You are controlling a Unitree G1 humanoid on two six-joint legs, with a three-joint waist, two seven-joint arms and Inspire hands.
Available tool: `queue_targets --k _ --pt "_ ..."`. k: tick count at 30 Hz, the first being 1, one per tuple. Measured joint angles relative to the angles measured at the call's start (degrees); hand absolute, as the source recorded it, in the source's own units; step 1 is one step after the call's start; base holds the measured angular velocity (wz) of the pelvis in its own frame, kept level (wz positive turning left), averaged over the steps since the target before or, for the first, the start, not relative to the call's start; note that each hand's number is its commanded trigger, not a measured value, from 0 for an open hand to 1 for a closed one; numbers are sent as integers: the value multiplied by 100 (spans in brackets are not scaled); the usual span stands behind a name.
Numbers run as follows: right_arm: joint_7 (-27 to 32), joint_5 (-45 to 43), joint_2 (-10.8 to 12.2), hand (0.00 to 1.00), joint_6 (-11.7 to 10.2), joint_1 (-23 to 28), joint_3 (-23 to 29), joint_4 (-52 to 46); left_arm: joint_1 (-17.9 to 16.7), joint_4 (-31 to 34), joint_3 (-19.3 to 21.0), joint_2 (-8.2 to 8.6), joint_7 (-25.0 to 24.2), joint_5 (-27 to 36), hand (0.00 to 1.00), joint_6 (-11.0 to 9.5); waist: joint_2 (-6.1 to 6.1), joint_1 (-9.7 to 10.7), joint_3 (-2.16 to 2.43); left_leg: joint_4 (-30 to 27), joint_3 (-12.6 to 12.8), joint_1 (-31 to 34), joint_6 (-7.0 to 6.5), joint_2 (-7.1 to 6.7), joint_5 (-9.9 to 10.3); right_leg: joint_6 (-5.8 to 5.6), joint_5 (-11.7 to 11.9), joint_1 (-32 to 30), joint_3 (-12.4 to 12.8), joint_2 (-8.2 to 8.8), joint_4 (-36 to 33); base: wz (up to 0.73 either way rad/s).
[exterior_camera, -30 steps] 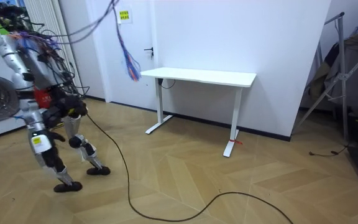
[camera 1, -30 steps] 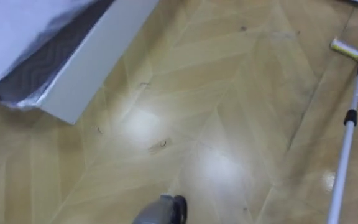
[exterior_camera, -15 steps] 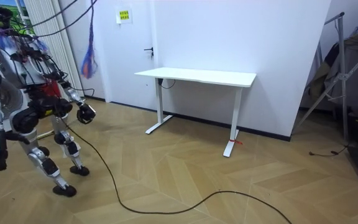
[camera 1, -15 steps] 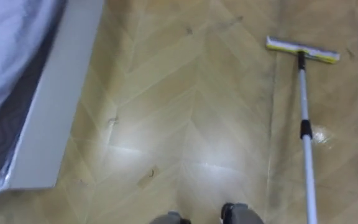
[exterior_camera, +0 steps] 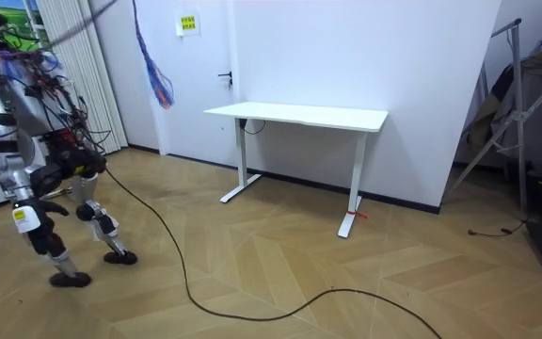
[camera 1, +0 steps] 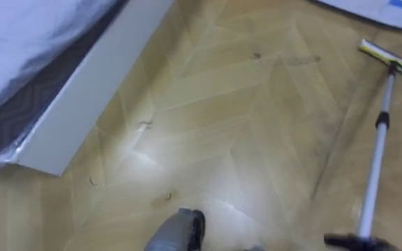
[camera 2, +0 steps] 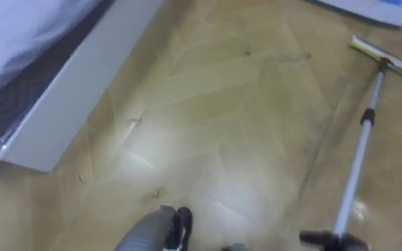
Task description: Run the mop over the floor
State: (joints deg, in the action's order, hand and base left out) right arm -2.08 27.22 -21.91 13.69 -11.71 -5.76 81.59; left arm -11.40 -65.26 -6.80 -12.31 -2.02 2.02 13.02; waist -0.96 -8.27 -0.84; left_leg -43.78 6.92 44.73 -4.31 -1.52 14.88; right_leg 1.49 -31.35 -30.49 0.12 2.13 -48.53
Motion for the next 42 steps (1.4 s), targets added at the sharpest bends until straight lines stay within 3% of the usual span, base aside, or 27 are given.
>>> queue_targets --k 1,2,3,4,5,6,7,8,9,10,11,12,13,14,18,19,20,23,25,27,29,34,37,42 --pt "0 -9 10 100 9 174 -109 79 47 -50 0 21 -23 -41 0 -39 3 -31 2 -2 290 -177 -179 78 88 -62 -9 97 82 82 -43 -43" --pt "11 -53 8 100 6 324 -221 99 179 -164 9 68 -12 -44 0 -85 30 -25 -2 -17 429 -326 -298 59 195 -198 62 103 98 187 -210 -54" --pt "17 -75 7 100 -1 419 -237 102 245 -187 22 92 1 -48 0 -92 53 -6 7 -13 442 -395 -329 17 255 -289 114 96 107 235 -302 -54" --pt "38 -191 24 100 4 590 -278 104 380 -181 45 110 32 -49 0 -149 73 34 7 19 441 -522 -368 -99 356 -450 236 29 90 316 -573 -35" --pt "84 -272 52 100 15 672 -309 113 435 -162 65 112 49 -49 0 -178 96 46 17 19 434 -576 -383 -145 413 -475 307 -10 92 354 -735 -36" --pt "204 -329 133 100 57 790 -366 147 538 -141 101 113 117 -40 0 -233 132 97 21 15 422 -682 -415 -193 521 -503 554 -144 137 400 -1089 -46" --pt "312 -404 238 100 137 834 -428 166 641 -140 111 141 203 -40 0 -247 217 122 -2 13 269 -757 -416 -204 590 -461 707 -325 146 344 -1274 -61" --pt "370 -481 289 100 142 823 -428 166 684 -136 115 164 258 -48 0 -254 263 107 -7 18 129 -763 -402 -208 602 -433 693 -452 141 293 -1250 -95" --pt "515 -552 382 100 138 761 -432 159 722 -135 119 233 343 -49 0 -255 359 98 -43 82 -116 -792 -373 -209 602 -378 639 -730 103 186 -1091 -106" --pt "638 -569 465 100 135 744 -429 142 719 -167 119 320 418 -46 0 -250 437 129 -58 201 -288 -886 -344 -222 587 -372 641 -870 15 126 -707 -105" --pt "767 -649 575 100 141 742 -422 130 708 -215 105 393 477 -45 0 -209 499 203 -43 322 -504 -990 -304 -265 564 -338 677 -839 -96 99 -42 -64" --pt "821 -663 637 100 155 711 -414 109 706 -232 106 408 504 -45 0 -190 493 221 -41 378 -628 -1036 -281 -320 551 -312 740 -790 -120 94 297 -28" --pt "869 -596 720 100 220 696 -416 42 708 -240 104 412 543 -41 0 -161 455 274 -58 441 -766 -1086 -236 -420 550 -236 1183 -649 -213 98 744 13" --pt "880 -509 736 100 327 644 -397 5 709 -244 91 427 553 -40 0 -162 453 340 -65 469 -851 -1117 -213 -441 555 -169 1329 -552 -344 131 799 26" --pt "853 -432 744 100 455 149 -166 100 687 -251 102 391 543 99 0 -159 454 273 -50 700 -859 -1324 -144 -360 508 -109 1335 -292 -612 187 1035 35" --pt "772 -362 729 100 457 -15 -128 111 638 -250 105 364 526 100 0 -150 342 180 -88 808 -870 -1458 -114 -331 490 -65 1360 -177 -700 189 1131 10" --pt "706 -310 715 100 449 -102 -113 110 603 -249 111 342 522 100 0 -140 295 150 -90 870 -888 -1523 -99 -321 480 -51 1369 -100 -767 188 1203 14" --pt "363 -287 584 100 324 -315 121 118 477 -348 123 203 505 86 0 -45 222 151 -71 1182 -998 -2082 -26 -194 405 10 1476 740 -1209 121 1911 55" --pt "216 -285 580 100 323 -290 121 159 344 -376 151 134 507 67 0 -29 121 139 -47 1515 -995 -2511 -5 -179 341 6 1505 1171 -1270 73 2175 27" --pt "69 -304 588 100 327 -242 121 231 200 -350 246 130 514 38 0 1 94 125 -35 1812 -987 -2935 13 -117 312 4 1591 1590 -1295 8 2507 0" --pt "-65 -286 586 100 277 11 83 236 139 -339 373 143 526 12 0 70 80 144 -12 2167 -985 -3399 36 -78 233 5 1718 2119 -1306 -39 2904 -3" --pt "-123 -301 630 100 166 776 28 142 154 -214 669 163 537 -291 0 89 61 267 34 2428 -886 -3951 69 -22 187 8 1800 2784 -1356 -125 3389 5" --pt "-187 -438 712 100 129 1107 34 147 103 -108 898 235 539 -632 0 215 -22 344 52 2676 -790 -4258 91 -18 133 7 1803 3000 -1278 -136 3494 -11" --pt "-163 -1194 844 100 142 1441 101 148 75 9 901 286 530 -1062 0 357 -60 522 71 2849 -683 -4534 100 -1 109 7 1803 3112 -1231 -148 3497 -11"
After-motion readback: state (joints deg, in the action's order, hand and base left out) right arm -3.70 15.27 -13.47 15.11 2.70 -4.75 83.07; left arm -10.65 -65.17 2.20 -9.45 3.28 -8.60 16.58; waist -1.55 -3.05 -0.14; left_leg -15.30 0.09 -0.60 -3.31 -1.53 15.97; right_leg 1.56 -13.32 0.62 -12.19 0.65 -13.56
